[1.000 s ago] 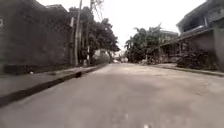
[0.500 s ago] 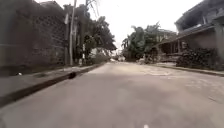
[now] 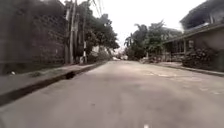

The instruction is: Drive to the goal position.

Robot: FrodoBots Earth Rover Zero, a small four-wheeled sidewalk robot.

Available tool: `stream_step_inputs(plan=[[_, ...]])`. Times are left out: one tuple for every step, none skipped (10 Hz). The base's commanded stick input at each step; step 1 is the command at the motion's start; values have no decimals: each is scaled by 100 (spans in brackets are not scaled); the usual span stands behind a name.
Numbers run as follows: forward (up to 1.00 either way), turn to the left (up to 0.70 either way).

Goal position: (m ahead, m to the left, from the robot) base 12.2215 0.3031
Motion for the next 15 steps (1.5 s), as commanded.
stream_step_inputs(plan=[[85,2],[85,1],[85,-23],[85,-34],[85,-13],[85,11],[85,12],[85,11],[85,10],[85,9],[85,9],[85,0],[85,3],[85,-14],[85,-30]])
